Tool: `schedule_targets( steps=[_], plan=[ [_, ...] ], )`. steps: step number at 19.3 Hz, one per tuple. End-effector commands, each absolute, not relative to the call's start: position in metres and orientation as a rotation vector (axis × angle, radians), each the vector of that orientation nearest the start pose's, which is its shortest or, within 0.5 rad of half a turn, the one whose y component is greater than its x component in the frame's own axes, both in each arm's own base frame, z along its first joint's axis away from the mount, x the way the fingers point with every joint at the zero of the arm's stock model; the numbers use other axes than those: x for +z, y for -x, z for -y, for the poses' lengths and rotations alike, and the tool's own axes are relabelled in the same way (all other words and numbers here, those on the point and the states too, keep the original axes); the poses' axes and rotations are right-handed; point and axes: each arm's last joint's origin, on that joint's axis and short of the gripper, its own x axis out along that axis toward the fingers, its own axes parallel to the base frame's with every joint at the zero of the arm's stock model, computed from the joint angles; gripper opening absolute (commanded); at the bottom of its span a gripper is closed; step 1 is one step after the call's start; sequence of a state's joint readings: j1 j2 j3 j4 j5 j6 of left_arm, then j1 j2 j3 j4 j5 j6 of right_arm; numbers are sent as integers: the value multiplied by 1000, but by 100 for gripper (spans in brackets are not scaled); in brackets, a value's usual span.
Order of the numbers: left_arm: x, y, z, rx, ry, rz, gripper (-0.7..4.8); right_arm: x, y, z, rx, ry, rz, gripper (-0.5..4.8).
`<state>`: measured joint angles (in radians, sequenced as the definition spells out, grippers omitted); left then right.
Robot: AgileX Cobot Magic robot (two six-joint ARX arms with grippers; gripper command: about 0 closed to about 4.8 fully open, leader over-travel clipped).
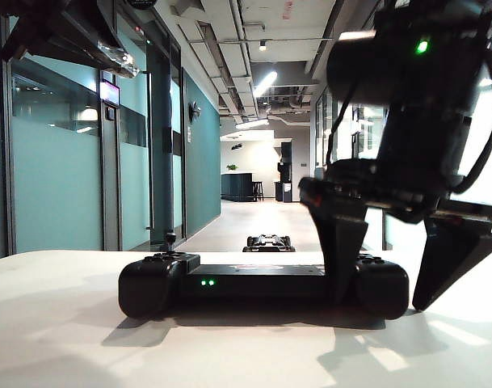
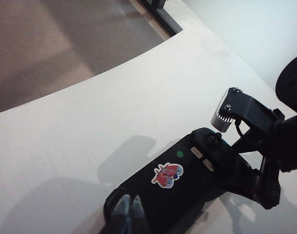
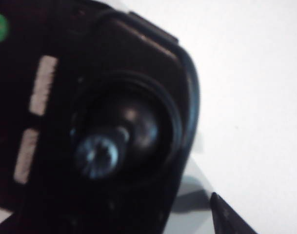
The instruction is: Push the left joystick on the remote control sitting on the white table forward to make the robot dog walk in a straight line until it approaches the door.
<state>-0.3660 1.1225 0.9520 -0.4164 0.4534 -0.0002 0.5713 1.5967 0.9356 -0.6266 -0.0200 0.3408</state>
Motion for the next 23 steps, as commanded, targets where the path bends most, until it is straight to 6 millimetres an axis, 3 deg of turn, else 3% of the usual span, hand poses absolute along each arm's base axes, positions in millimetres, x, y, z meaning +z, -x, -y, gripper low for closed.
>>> schedule_targets(
  steps=[1, 4, 7, 11, 14, 19, 21, 23],
  plan=[
    [310, -215, 96, -804, 28, -589, -5, 174, -240, -156, 301, 56, -1294, 467],
    [310, -215, 96, -804, 28, -589, -5, 174, -242, -157, 306, 50, -1279, 447],
    [310, -215, 96, -804, 28, -588, -5, 174, -241, -156, 304, 53, -1287, 326],
    [310, -215, 96, -804, 28, -589, -5, 174, -241, -156, 318, 43, -1296, 303],
    [310, -215, 96, -805, 28, -589, -5, 174, -240, -156, 317, 43, -1297, 210],
    [310, -215, 97, -818, 32, -589, -5, 174, -241, -156, 312, 37, -1297, 196],
    [310, -215, 97, -818, 32, -589, -5, 174, -240, -156, 262, -21, -1316, 125],
    [310, -215, 97, -820, 23, -585, -5, 173, -238, -155, 247, -14, -1337, 106]
  ],
)
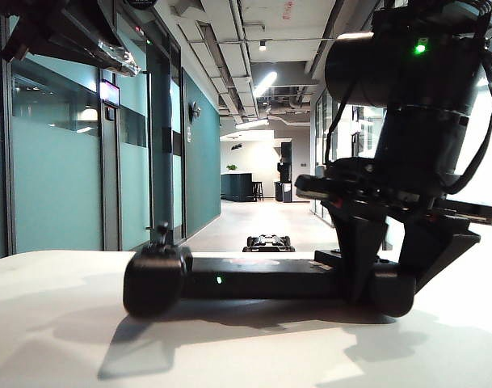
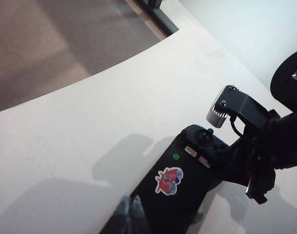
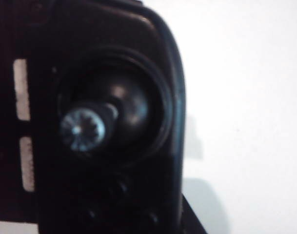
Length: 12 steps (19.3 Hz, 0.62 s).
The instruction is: Push the left joystick on the remote control sitting on the white table forward to make the robot dog walk in a straight line until it approaches the door.
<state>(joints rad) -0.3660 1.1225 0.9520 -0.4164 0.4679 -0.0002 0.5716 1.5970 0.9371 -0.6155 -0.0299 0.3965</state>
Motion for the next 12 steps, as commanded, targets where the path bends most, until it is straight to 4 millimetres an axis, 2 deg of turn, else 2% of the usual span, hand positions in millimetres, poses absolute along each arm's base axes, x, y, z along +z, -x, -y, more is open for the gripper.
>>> schedule_targets(
  steps=[1, 4, 8, 12],
  plan=[
    [310, -215, 97, -821, 21, -584, -5, 173, -237, -154, 230, -21, -1349, 107],
    [310, -215, 97, -823, 14, -581, -5, 173, -235, -152, 175, -28, -1368, 107],
    [309, -215, 97, -835, -20, -567, -5, 188, -240, -151, 51, 29, -1339, 108],
    [300, -220, 101, -904, -36, -590, -5, 193, -243, -152, 41, 11, -1327, 108]
  ],
)
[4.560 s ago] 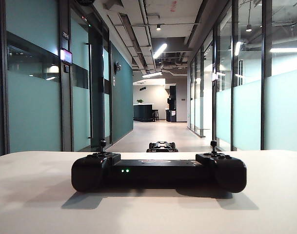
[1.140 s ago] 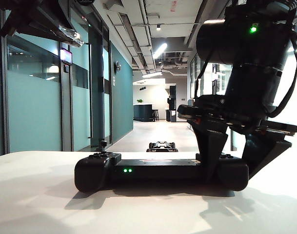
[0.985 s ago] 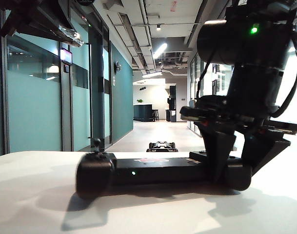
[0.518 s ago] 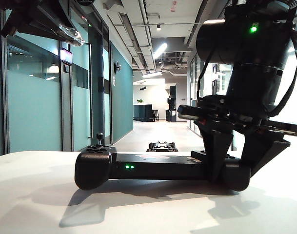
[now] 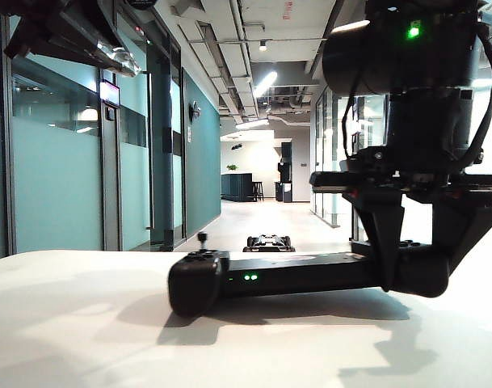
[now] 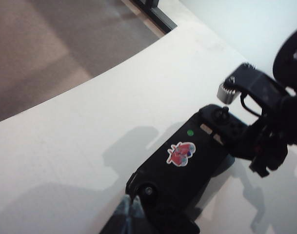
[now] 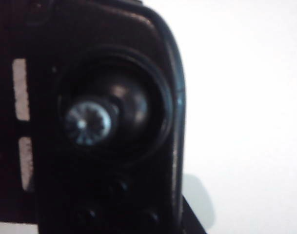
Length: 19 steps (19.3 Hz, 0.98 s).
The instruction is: Push the left joystick on the remote control sitting on the white table forward to make the robot dog walk in a straight line until it approaches the door.
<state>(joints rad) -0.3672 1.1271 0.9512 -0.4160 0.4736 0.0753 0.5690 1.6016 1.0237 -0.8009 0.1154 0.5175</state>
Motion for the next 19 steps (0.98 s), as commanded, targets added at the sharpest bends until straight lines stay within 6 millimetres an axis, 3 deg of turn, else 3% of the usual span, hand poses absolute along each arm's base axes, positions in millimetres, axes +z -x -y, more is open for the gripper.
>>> schedule_targets(
  steps=[1, 9, 16, 19],
  plan=[
    [296, -223, 103, -924, -29, -610, -5, 193, -242, -152, 42, 11, -1329, 107],
    [239, -252, 136, -1102, -113, -758, -5, 192, -242, -153, 32, -52, -1345, 107],
    [232, -258, 140, -1162, -129, -723, -5, 179, -241, -152, 39, -60, -1335, 107],
    [213, -259, 141, -1188, -113, -729, -5, 176, -242, -154, 49, -65, -1345, 107]
  ],
)
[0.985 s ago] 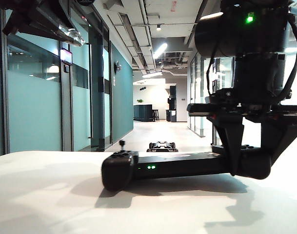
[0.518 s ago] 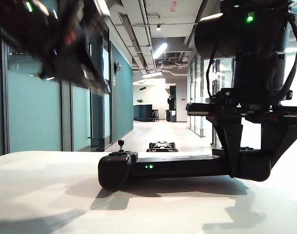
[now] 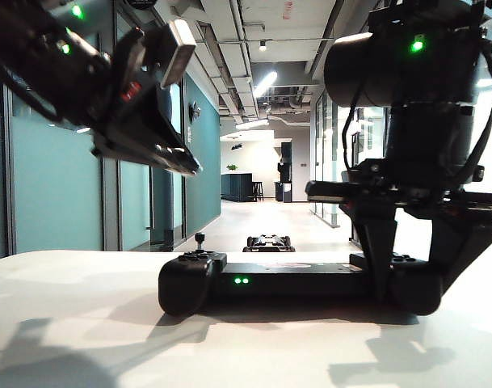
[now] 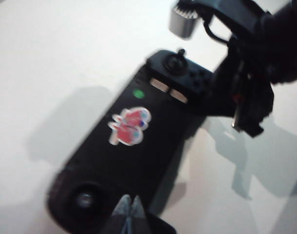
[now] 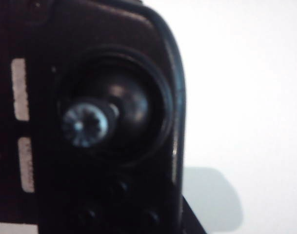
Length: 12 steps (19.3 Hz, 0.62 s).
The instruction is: Push the left joystick on the remote control sitting on the white table forward to make the robot dog walk in a straight line until it approaches the door.
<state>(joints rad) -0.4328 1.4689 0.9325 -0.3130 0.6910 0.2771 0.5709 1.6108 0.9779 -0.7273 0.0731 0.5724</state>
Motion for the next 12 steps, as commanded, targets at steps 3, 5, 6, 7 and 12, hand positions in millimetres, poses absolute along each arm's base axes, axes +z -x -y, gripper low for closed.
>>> schedule_targets(
  steps=[3, 5, 6, 7, 12],
  plan=[
    [196, -255, 140, -1199, -106, -750, -5, 176, -242, -154, 49, -65, -1345, 107],
    [186, -252, 138, -1200, -107, -744, -6, 176, -242, -154, 50, -66, -1348, 107],
    [182, -252, 138, -1211, -99, -747, -5, 176, -242, -154, 50, -66, -1347, 107],
    [178, -253, 139, -1221, -93, -748, -5, 176, -242, -154, 51, -66, -1347, 107],
    [165, -262, 143, -1219, -96, -735, -5, 175, -241, -154, 53, -67, -1359, 107]
  ],
)
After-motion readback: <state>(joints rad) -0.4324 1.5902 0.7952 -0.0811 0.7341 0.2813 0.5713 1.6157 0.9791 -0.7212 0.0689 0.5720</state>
